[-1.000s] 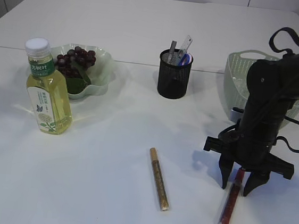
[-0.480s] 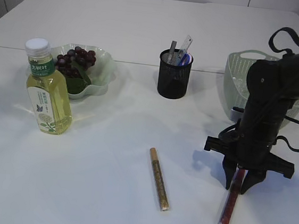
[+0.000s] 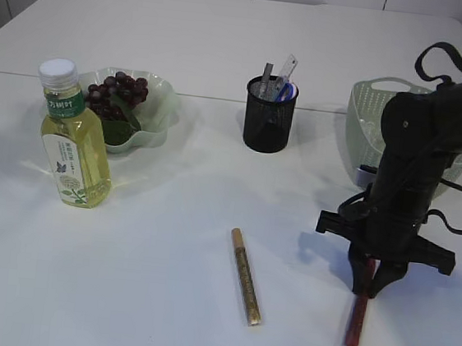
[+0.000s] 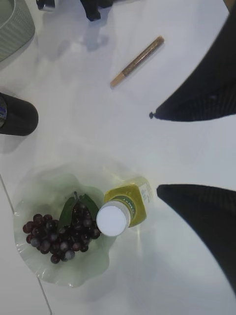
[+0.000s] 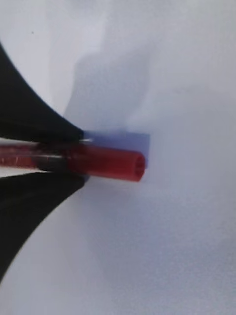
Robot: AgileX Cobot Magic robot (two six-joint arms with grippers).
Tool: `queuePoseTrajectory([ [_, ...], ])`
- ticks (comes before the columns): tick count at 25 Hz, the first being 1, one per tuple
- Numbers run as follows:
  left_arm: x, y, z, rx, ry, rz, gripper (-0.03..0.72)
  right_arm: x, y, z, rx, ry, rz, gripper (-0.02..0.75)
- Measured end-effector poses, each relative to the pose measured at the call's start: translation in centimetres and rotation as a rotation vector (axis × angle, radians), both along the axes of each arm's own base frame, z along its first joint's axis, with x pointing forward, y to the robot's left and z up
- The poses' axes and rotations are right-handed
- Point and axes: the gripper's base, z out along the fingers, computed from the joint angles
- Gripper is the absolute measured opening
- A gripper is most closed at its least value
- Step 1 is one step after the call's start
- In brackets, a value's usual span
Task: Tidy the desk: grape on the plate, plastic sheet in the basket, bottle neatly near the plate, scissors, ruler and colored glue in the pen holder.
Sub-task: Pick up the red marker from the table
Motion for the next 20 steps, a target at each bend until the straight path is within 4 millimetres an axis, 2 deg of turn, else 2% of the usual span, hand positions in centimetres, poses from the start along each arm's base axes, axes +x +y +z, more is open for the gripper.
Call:
queuePoseTrajectory([
  [3,0.03,0.05,0.0,0.006,-0.003,0.002,0.309,0.04,0.0,0.02,-0.001,-0.002,0.001,0.096],
  [6,0.03,0.05,0.0,0.006,-0.003,0.002,0.309,0.07,-0.01,0.04,-0.002,-0.004,0.003,0.062],
  [15,0.03,0.05,0.0,0.006,-0.003,0.002,0.309,-0.53,0.27,0.18,0.063,0.056,0.214,0.041],
  [20,0.03,0.05,0.0,0.006,-0.003,0.002,0.309,-0.69,0.28,0.21,0.07,0.073,0.235,0.039],
])
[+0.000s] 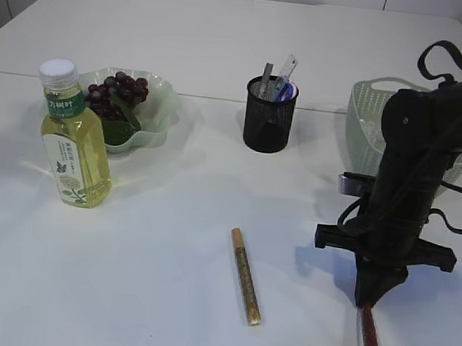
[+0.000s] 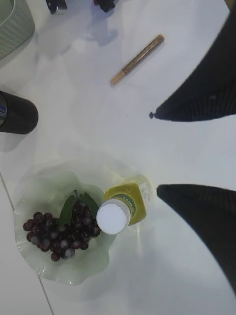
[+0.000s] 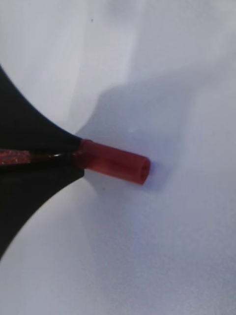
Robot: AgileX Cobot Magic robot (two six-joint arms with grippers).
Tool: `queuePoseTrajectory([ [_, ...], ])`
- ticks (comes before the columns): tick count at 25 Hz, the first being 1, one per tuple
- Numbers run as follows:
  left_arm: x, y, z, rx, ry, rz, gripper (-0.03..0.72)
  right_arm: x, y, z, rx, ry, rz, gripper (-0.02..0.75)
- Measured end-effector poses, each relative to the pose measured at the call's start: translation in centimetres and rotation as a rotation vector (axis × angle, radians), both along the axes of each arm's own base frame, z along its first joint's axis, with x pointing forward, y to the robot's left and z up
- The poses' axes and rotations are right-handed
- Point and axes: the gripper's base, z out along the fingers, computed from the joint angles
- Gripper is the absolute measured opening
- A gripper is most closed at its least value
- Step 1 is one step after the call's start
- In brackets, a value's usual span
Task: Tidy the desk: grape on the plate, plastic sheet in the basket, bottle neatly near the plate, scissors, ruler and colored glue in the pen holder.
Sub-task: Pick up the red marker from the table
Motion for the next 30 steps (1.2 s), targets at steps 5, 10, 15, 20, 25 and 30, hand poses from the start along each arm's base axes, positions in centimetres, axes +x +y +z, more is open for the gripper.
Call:
queuePoseTrajectory([
  [5,0.0,0.0,0.0,0.0,0.0,0.0,0.309,0.0,0.0,0.0,0.003,0.001,0.016,0.039],
  [10,0.0,0.0,0.0,0.0,0.0,0.0,0.309,0.1,0.0,0.4,0.025,-0.031,0.091,0.036],
  [15,0.0,0.0,0.0,0.0,0.0,0.0,0.309,0.3,0.1,2.3,0.055,-0.124,0.172,0.031],
  [20,0.0,0.0,0.0,0.005,-0.003,0.002,0.309,0.1,0.7,4.1,0.076,-0.195,0.261,0.028],
  [25,0.0,0.1,0.0,0.006,-0.004,0.003,0.309,-0.2,2.8,5.2,0.094,-0.287,0.384,0.027],
  [30,0.2,0.0,-0.2,0.011,0.001,0.004,0.309,-0.3,4.2,5.4,0.107,-0.346,0.452,0.02],
])
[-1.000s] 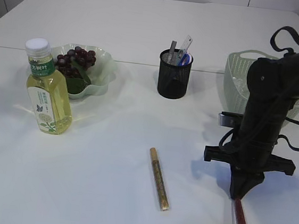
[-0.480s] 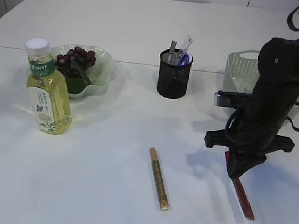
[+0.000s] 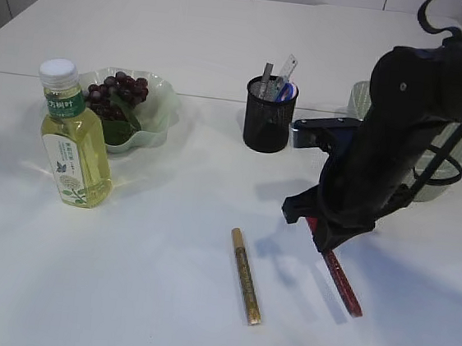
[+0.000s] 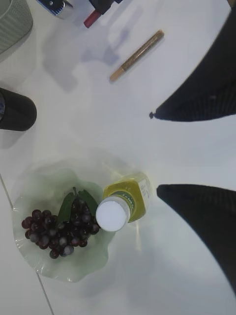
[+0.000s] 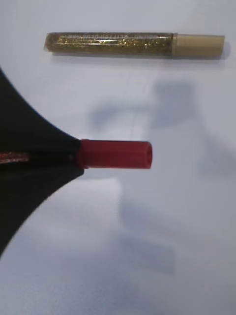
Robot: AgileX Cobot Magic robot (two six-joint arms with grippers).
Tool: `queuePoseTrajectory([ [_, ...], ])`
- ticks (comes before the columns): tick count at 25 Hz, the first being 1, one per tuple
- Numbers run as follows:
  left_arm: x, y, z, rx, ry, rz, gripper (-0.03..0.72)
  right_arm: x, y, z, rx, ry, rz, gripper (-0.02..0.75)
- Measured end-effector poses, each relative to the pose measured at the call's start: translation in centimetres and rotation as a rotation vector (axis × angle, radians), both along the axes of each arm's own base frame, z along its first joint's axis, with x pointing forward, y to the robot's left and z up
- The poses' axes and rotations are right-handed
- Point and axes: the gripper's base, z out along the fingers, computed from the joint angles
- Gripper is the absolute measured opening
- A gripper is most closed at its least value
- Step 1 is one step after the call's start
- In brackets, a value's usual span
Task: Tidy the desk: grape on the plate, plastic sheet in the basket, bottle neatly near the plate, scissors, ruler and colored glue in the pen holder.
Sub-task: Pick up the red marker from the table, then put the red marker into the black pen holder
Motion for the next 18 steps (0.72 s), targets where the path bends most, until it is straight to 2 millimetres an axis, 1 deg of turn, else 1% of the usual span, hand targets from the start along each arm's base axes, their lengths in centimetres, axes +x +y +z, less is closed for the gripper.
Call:
queuePoseTrajectory([
  [14,0.14,-0.07,-0.14,0.003,0.004,0.0,0.309,0.25,0.08,0.03,-0.007,-0.037,0.019,0.018],
  [18,0.14,-0.07,-0.14,0.003,0.004,0.0,0.309,0.72,0.2,0.12,0.006,-0.09,0.018,0.018],
])
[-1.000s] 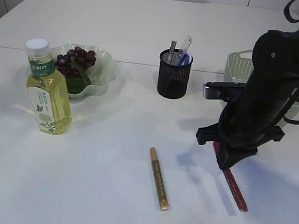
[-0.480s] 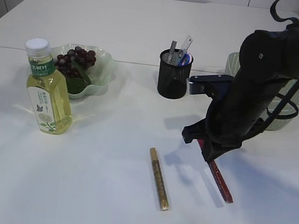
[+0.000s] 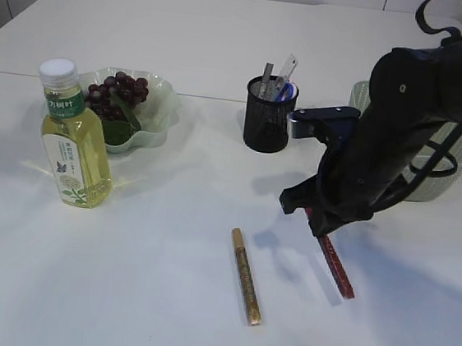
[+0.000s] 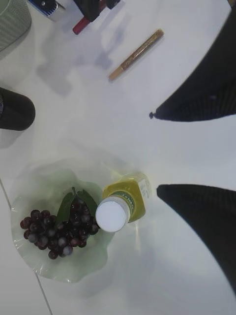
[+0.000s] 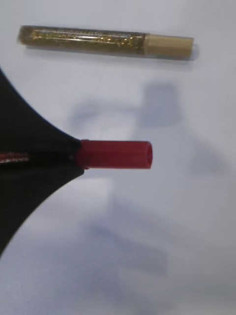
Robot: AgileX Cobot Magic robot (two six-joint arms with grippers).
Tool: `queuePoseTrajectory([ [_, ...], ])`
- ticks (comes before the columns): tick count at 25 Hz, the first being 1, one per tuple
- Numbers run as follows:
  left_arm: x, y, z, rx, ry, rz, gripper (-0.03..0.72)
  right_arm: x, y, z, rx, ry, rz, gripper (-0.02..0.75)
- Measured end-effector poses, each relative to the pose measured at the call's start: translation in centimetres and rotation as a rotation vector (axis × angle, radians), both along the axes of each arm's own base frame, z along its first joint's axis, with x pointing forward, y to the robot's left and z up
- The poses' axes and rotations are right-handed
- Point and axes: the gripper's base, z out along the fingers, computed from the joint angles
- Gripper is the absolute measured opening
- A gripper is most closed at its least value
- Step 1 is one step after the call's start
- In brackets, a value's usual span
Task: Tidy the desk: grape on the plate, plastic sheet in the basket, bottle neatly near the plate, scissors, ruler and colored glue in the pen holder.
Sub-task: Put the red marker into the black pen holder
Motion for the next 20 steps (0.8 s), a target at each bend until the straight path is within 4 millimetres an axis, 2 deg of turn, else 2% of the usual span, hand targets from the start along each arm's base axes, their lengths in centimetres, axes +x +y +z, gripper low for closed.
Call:
queuePoseTrajectory([
  [14,0.0,0.0,0.0,0.0,0.0,0.0,0.309,2.5,0.9,1.2,0.104,-0.283,-0.021,0.018],
  [20,0.0,0.0,0.0,0.0,0.0,0.0,0.309,5.1,1.9,5.1,0.19,-0.493,-0.03,0.018],
])
